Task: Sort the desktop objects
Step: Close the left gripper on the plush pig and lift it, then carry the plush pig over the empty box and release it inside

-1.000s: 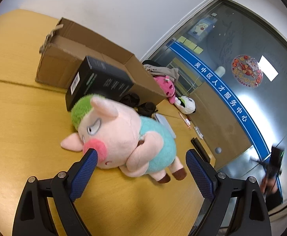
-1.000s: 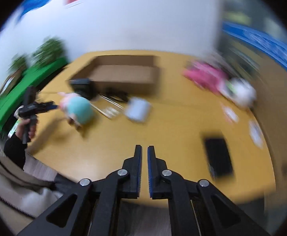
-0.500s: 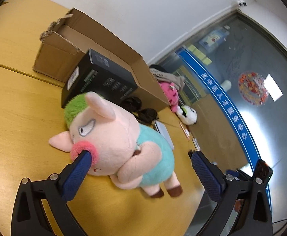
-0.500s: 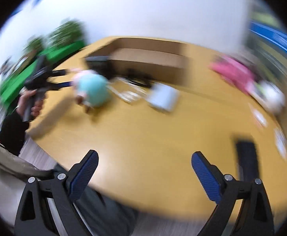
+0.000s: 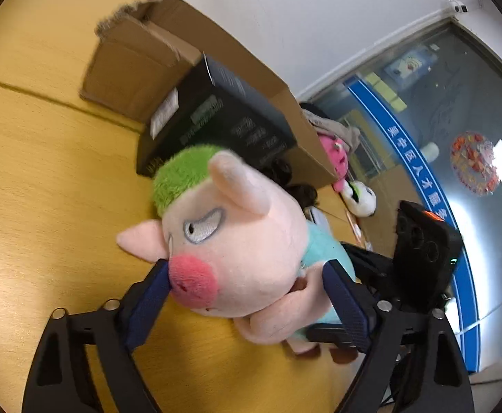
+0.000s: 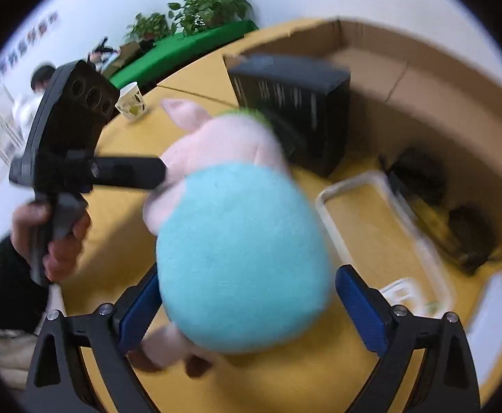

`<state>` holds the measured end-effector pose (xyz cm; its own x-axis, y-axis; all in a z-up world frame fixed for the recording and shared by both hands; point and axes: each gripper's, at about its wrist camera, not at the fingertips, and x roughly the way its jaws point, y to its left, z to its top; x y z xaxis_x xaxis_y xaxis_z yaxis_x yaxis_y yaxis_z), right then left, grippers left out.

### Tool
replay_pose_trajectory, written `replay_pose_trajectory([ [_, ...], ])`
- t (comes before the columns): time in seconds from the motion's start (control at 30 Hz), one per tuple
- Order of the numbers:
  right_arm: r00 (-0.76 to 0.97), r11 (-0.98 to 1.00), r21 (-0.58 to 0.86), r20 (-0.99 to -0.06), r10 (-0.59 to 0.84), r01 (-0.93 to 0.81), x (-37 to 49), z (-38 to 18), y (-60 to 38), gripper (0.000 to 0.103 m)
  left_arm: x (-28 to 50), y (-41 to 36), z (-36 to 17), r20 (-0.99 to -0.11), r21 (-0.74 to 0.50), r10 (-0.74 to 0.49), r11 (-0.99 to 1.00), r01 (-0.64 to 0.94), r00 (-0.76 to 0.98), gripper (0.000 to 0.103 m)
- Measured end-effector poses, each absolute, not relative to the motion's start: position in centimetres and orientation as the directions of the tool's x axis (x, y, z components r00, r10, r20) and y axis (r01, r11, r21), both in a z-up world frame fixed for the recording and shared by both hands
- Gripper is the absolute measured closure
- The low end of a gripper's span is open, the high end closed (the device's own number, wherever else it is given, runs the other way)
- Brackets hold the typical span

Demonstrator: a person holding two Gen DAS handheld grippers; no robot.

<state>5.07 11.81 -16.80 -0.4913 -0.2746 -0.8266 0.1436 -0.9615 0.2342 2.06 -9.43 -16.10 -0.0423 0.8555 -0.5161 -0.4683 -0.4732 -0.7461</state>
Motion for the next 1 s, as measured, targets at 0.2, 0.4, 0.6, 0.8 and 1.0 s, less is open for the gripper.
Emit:
replay_pose_trajectory([
  [0.2,-0.573,-0.968,0.235,-0.783,-0.244,0.09,8.7,-17.1,11.5,0.023,2.6,-9.3,-16.8,-0.508,-0.758,0.861,-0.457,-0.466,-0.017,0.036],
  [0.4,-0.63,-0.978,0.204,-0.754,-0.186,0.043,12.2,-15.2,10.6,0.023,4.4,-8.6,-14.5,-0.489,-0.737,0.872,-0.427,-0.524,-0.022,0.038],
  [0.6,-0.734,-0.977,0.21,-0.659,-0.163,0.029,14.5,-10.2,11.0,0.023,4.9,-7.0,-7.8,-0.465,-0.655,0.882,-0.397,-0.642,-0.071,0.038],
  [0.8,-0.826,-0.982,0.186,-0.55,-0.122,0.022,15.7,-3.4,12.7,0.023,3.8,-4.7,-0.2,-0.42,-0.555,0.9,-0.358,-0.751,-0.119,0.038],
  [1.0,-0.895,-0.989,0.144,-0.443,-0.05,-0.016,15.7,3.3,13.8,0.023,2.1,-2.6,6.9,-0.371,-0.436,0.915,-0.323,-0.84,-0.16,0.038],
])
